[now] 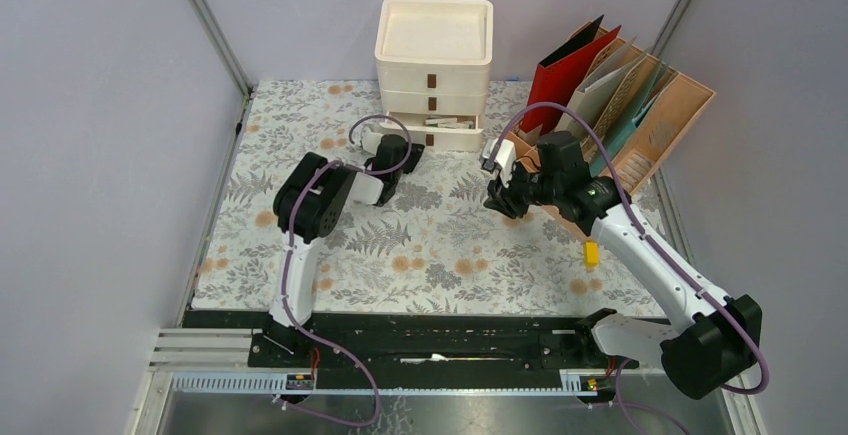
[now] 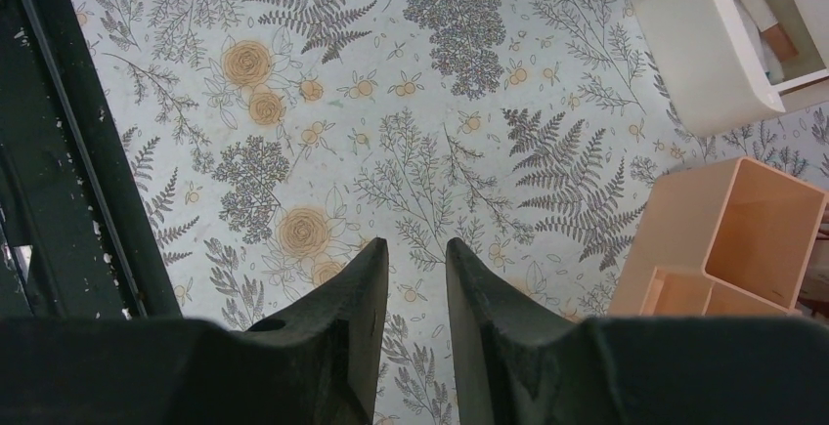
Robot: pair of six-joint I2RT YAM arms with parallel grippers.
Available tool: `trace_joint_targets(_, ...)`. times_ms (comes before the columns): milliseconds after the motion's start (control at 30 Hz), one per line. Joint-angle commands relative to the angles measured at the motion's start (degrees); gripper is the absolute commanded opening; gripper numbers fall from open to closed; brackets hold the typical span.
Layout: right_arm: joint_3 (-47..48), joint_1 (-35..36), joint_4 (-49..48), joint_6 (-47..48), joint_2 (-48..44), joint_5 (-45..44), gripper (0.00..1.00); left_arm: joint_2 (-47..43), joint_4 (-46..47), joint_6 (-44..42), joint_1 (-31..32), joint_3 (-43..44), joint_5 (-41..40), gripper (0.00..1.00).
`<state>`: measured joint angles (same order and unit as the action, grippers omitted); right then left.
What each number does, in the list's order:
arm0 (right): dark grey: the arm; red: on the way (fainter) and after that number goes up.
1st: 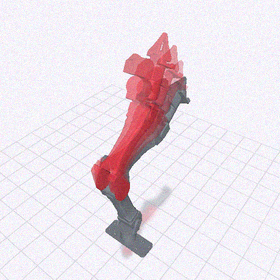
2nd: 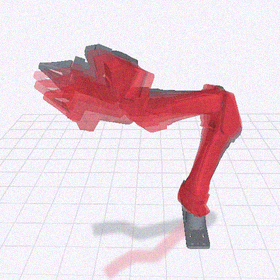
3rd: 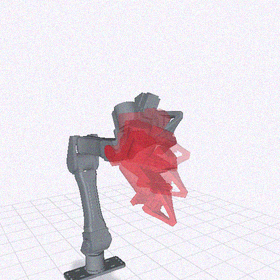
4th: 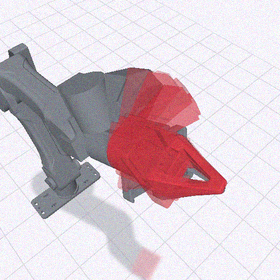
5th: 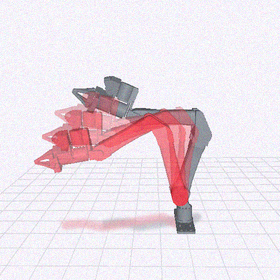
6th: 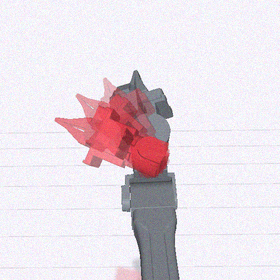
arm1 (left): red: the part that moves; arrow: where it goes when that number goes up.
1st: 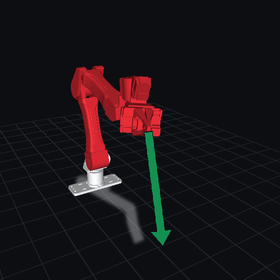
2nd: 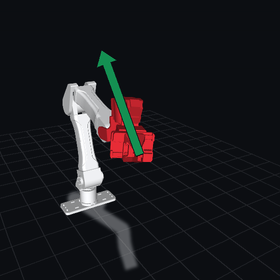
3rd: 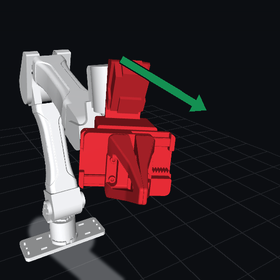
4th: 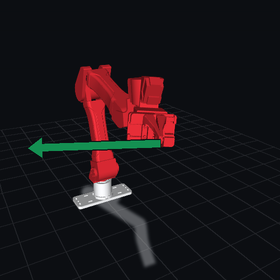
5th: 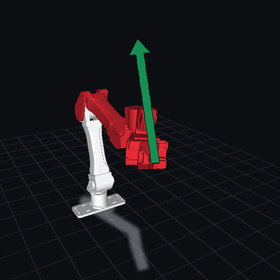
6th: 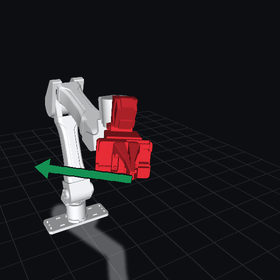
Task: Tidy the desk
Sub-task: Close the drawer in the storage box.
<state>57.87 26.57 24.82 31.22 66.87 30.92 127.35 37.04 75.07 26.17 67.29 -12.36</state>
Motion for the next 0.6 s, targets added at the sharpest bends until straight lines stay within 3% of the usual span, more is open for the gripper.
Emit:
trace_joint_targets(0, -0.2, -0.8, -1.7, 0.6, 0.0, 0.3, 0.35, 3.0, 3.2, 1.7, -2.1, 4.9, 1.6, 0.10)
trace_joint_targets(567, -0.8, -3.0, -2.3, 0.0, -0.2, 2.4, 0.35, 11.5, 2.1, 4.2, -5.2, 18.0, 9.1, 0.10)
